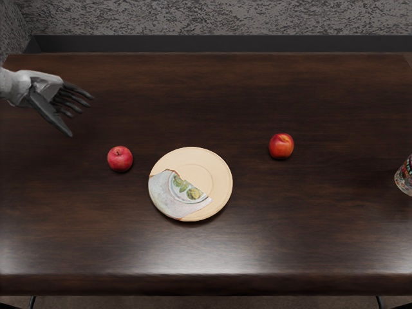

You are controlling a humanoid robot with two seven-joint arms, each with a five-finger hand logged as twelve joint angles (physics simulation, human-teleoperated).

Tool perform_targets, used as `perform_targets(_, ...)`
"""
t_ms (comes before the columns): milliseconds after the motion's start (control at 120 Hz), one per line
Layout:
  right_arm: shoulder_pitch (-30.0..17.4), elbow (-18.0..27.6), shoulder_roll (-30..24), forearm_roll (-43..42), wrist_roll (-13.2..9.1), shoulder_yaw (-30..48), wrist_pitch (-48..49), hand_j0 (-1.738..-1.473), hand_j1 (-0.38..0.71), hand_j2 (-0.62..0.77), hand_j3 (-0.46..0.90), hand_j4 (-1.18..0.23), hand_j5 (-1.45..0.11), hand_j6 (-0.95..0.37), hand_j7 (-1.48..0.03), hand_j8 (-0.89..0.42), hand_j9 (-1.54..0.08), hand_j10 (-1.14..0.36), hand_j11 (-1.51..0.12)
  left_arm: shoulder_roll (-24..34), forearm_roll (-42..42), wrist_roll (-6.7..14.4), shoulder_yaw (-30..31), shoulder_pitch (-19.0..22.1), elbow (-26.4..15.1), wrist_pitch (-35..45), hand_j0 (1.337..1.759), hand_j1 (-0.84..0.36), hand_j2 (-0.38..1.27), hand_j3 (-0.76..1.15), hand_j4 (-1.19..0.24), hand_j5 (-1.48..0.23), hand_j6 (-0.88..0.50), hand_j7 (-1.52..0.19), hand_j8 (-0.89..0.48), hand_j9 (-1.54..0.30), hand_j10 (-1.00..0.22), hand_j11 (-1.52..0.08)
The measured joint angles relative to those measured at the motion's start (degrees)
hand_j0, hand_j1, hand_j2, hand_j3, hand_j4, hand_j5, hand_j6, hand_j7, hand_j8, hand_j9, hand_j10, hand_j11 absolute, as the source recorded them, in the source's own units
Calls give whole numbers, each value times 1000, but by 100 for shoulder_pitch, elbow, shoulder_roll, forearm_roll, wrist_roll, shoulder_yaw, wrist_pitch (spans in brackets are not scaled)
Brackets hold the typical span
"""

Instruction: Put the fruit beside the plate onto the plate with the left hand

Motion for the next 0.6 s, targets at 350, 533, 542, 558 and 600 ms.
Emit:
perform_targets(350, -109, -5, 0, -3, 6, -26, 0, -1658, -312, -6, 0, -31, -40, -31, -40, -31, -40, -31, -40, -97, 1023, 7, 35, 123, -573, 320, 1658, 43, 52, 0, -258, -333, -258, -333, -258, -333, -257, -333)
perform_targets(533, -118, -5, 0, -3, 6, -28, -1, -1658, -312, -6, 0, -31, -40, -31, -40, -31, -40, -31, -40, -496, 1454, 9, 799, -172, -1133, 2072, 1658, 42, 53, 0, -259, -334, -260, -334, -259, -334, -259, -334)
perform_targets(542, -118, -5, 0, -4, 6, -28, 0, -1658, -312, -6, 0, -31, -40, -31, -40, -31, -40, -31, -40, -498, 1461, 9, 833, -189, -1164, 2147, 1658, 42, 53, 0, -259, -335, -260, -334, -260, -334, -259, -334)
perform_targets(558, -118, -5, 0, -4, 6, -28, 0, -1658, -312, -6, 0, -31, -40, -31, -40, -31, -40, -31, -40, -500, 1474, 9, 896, -221, -1227, 2284, 1658, 42, 53, 0, -259, -335, -260, -335, -260, -334, -259, -334)
perform_targets(600, -118, -5, 0, -4, 6, -28, 0, -1658, -312, -6, 0, -31, -40, -31, -40, -31, -40, -31, -40, -500, 1498, 9, 1028, -247, -1437, 2632, 1658, 41, 53, 0, -260, -335, -260, -335, -260, -335, -259, -335)
